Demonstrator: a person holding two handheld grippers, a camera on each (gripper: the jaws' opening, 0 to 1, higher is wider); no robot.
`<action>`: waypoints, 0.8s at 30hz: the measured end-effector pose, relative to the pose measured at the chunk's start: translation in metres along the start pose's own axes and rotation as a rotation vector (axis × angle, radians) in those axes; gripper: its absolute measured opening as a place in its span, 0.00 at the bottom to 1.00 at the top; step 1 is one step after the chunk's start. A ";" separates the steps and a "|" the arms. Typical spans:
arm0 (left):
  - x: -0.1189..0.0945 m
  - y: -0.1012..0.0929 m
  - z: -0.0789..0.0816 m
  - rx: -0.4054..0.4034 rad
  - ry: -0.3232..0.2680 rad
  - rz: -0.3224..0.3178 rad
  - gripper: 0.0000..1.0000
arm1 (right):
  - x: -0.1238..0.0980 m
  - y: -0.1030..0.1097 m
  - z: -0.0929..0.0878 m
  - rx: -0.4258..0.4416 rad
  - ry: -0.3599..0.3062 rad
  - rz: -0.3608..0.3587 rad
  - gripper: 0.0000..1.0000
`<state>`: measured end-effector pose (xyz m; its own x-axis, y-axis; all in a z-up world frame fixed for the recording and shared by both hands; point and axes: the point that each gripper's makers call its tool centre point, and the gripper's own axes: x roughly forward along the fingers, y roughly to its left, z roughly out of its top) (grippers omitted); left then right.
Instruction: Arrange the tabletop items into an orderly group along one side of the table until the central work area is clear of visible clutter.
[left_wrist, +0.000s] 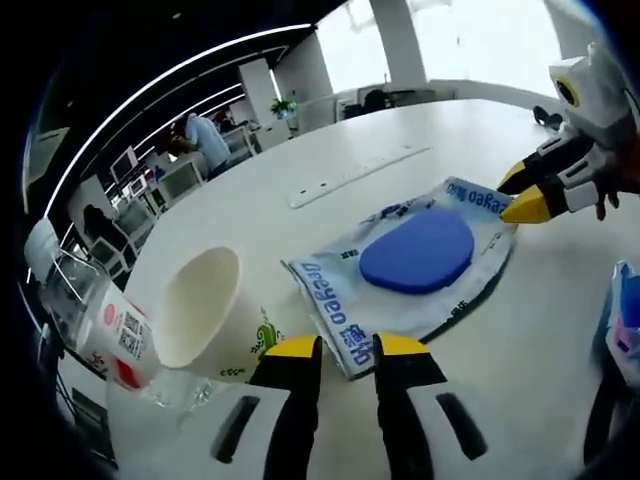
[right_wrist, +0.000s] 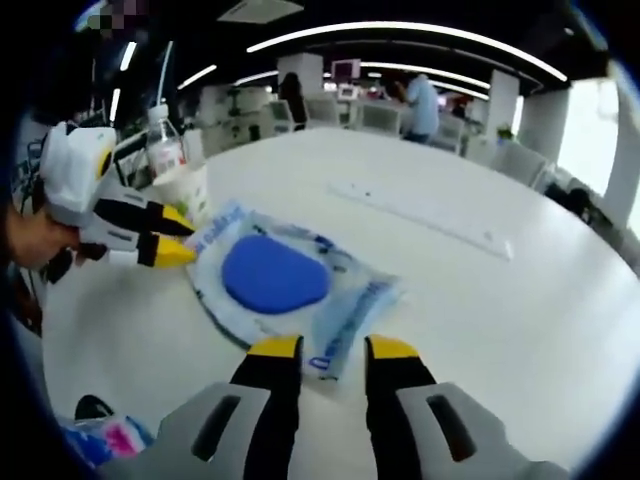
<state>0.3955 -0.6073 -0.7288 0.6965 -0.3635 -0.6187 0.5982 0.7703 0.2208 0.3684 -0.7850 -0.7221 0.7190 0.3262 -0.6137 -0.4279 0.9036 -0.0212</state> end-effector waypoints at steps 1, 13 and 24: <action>-0.001 0.000 0.000 -0.002 0.000 0.002 0.21 | -0.001 -0.001 0.002 0.001 -0.007 -0.002 0.25; -0.018 -0.005 0.009 0.024 -0.014 -0.008 0.22 | -0.018 -0.004 0.018 0.024 -0.064 -0.024 0.42; -0.037 -0.016 0.017 0.014 -0.024 -0.060 0.29 | -0.032 0.009 0.029 0.006 -0.080 -0.006 0.56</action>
<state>0.3670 -0.6151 -0.6971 0.6684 -0.4209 -0.6132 0.6445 0.7393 0.1951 0.3575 -0.7796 -0.6798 0.7631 0.3418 -0.5485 -0.4203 0.9072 -0.0195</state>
